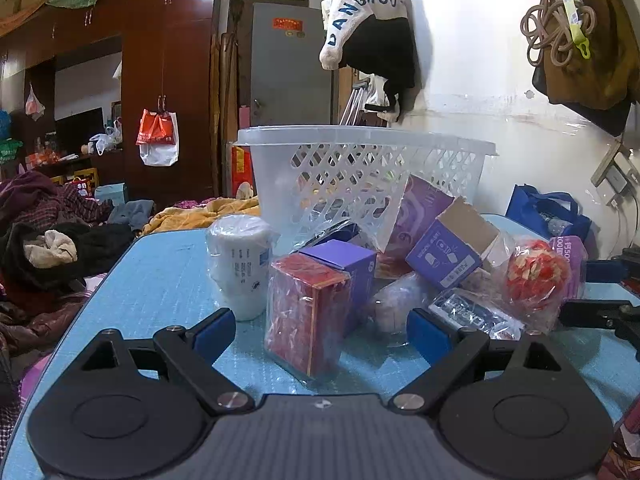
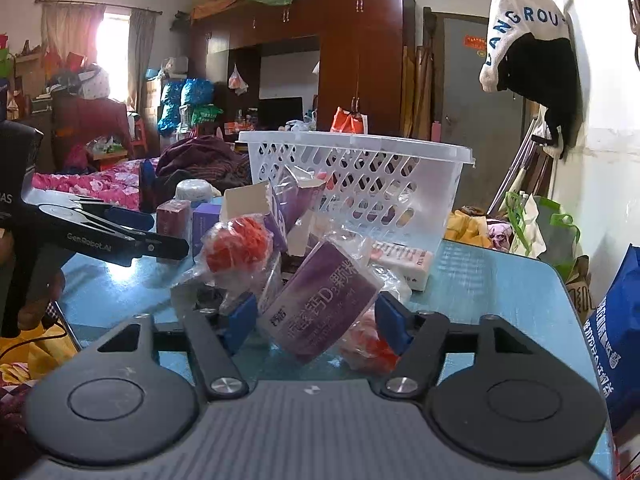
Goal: Organize objects
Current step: 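Grasp the red box with the left tool while the right grasps the purple printed package, then carry both items into the white basket and open both tools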
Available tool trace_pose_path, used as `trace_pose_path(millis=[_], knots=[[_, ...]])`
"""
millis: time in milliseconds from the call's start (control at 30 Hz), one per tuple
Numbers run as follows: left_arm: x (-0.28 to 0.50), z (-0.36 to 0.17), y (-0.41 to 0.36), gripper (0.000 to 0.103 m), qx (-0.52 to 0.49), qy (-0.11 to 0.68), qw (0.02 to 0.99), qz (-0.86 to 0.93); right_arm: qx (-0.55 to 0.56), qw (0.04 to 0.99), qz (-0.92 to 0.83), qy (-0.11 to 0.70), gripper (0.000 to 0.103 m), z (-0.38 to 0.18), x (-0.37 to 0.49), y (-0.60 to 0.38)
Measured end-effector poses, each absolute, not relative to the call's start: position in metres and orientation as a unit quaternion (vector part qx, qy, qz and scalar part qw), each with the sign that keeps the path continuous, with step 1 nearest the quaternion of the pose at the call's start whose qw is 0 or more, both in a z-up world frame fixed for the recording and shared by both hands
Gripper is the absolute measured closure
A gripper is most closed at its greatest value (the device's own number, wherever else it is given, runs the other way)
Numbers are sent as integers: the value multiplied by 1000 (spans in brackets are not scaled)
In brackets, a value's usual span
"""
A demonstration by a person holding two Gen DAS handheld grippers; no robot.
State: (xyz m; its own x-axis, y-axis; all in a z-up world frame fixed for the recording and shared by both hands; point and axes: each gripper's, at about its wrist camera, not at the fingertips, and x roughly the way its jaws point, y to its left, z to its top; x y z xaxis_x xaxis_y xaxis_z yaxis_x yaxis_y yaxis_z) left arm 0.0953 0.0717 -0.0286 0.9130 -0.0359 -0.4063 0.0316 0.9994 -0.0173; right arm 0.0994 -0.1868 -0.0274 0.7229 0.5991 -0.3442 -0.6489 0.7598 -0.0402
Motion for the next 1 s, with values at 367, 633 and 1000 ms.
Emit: trace_pose_path(millis=[367, 633, 1000], knots=[[91, -31, 74, 62, -5, 183, 983, 1, -53, 929, 337, 141, 37, -20, 98, -199], [73, -19, 73, 62, -5, 134, 991, -2, -32, 937, 325, 122, 37, -11, 97, -212], [66, 4, 82, 62, -32, 96, 995, -18, -7, 943, 316, 104, 37, 9, 103, -216]])
